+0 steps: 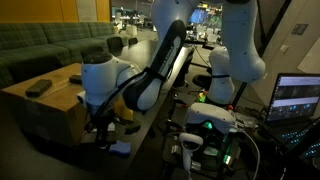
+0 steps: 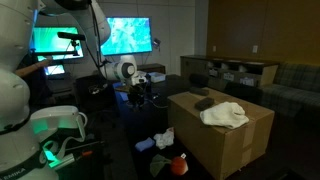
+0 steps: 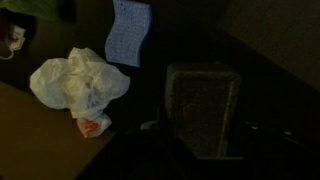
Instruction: Put the items on the table on to the box and the items on the box on to the table.
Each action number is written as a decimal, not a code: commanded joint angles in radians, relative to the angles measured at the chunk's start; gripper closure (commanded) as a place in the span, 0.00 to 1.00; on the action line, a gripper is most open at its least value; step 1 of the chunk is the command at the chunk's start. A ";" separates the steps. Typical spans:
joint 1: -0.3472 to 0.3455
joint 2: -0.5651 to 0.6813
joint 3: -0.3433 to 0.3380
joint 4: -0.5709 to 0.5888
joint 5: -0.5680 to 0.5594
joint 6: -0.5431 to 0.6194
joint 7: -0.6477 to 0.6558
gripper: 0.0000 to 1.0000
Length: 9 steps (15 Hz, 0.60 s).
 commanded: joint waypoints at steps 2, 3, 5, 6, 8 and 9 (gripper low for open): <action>0.017 -0.156 -0.029 -0.042 -0.138 -0.099 0.157 0.69; 0.006 -0.171 -0.026 -0.032 -0.165 -0.121 0.180 0.69; -0.023 -0.191 -0.016 -0.007 -0.209 -0.165 0.206 0.69; -0.041 -0.196 -0.009 0.007 -0.227 -0.184 0.208 0.69; -0.079 -0.196 0.004 0.043 -0.257 -0.216 0.197 0.69; -0.103 -0.185 0.008 0.071 -0.270 -0.225 0.179 0.69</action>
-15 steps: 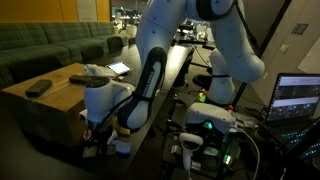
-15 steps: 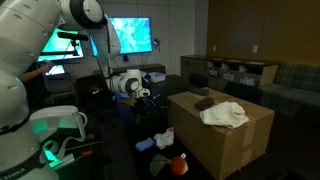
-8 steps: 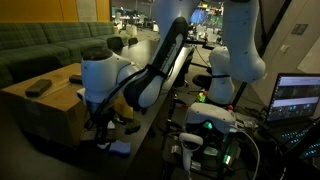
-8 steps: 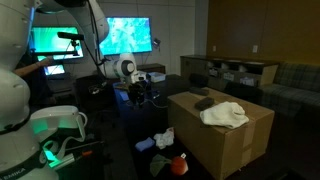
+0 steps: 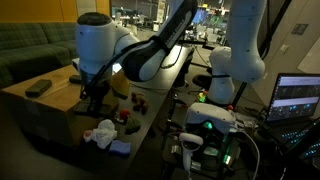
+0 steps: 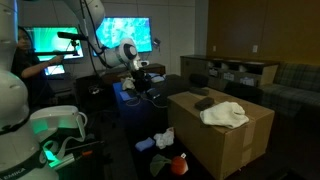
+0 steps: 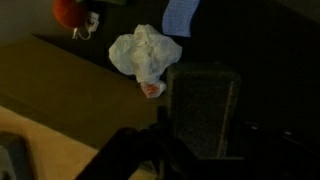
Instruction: Put the items on the table on to the box and the items on the box on to the table.
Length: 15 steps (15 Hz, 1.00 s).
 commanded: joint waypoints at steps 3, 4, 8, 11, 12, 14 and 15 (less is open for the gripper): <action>-0.121 0.035 0.040 0.135 -0.080 -0.068 -0.031 0.69; -0.144 0.049 0.045 0.164 -0.080 -0.073 -0.053 0.69; -0.209 0.137 0.049 0.288 -0.096 -0.070 -0.112 0.69; -0.232 0.212 0.042 0.379 -0.085 -0.066 -0.156 0.69; -0.239 0.238 0.041 0.411 -0.076 -0.069 -0.174 0.69; -0.247 0.288 0.036 0.466 -0.066 -0.073 -0.201 0.69; -0.252 0.309 0.037 0.490 -0.057 -0.078 -0.217 0.69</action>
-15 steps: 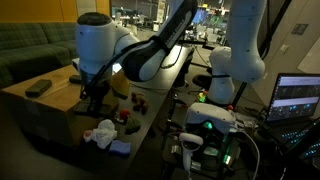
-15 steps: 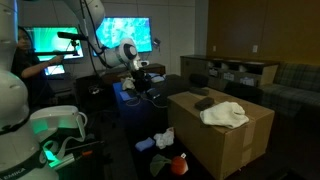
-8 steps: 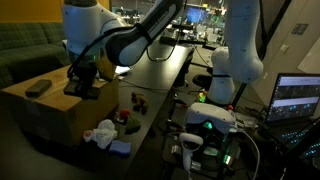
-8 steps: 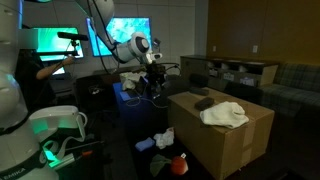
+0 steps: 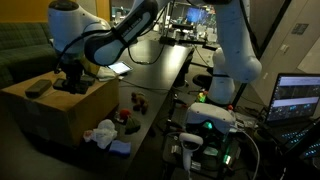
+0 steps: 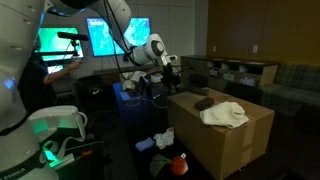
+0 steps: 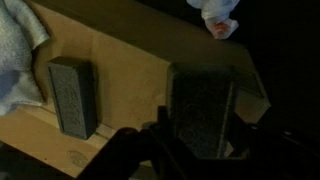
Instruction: Put the items on the table on to the box and the items on the box on to the table.
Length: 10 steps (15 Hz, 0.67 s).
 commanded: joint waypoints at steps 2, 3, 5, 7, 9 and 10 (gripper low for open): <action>-0.019 0.124 0.002 0.158 0.026 -0.035 -0.075 0.69; -0.023 0.137 0.001 0.170 0.032 -0.036 -0.084 0.69; -0.025 0.166 -0.003 0.199 0.040 -0.043 -0.099 0.69; -0.026 0.189 -0.009 0.219 0.042 -0.050 -0.105 0.69; -0.027 0.206 -0.014 0.233 0.044 -0.062 -0.108 0.69; -0.027 0.213 -0.017 0.241 0.044 -0.067 -0.109 0.69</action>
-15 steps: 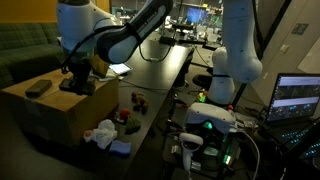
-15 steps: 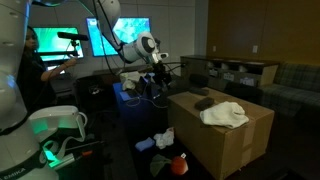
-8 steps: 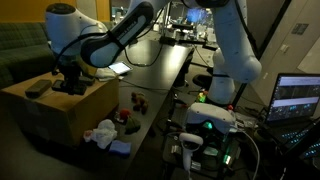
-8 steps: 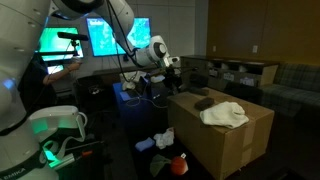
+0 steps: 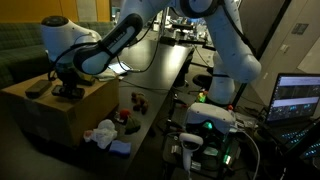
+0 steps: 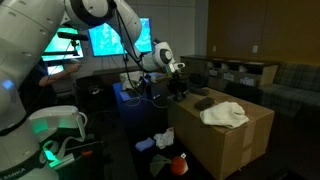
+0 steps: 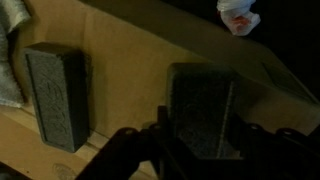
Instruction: Put the items on the table on to the box and the items on the box on to the table.
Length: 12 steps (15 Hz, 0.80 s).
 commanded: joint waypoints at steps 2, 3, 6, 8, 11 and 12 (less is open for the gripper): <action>-0.002 0.050 -0.010 0.075 0.030 -0.050 -0.038 0.69; -0.003 0.051 -0.010 0.079 0.032 -0.053 -0.040 0.69; -0.007 0.053 -0.007 0.089 0.042 -0.071 -0.047 0.69; -0.009 0.049 -0.005 0.091 0.054 -0.084 -0.058 0.19; -0.014 0.032 -0.005 0.084 0.059 -0.093 -0.065 0.04; -0.017 0.028 -0.005 0.083 0.060 -0.094 -0.066 0.01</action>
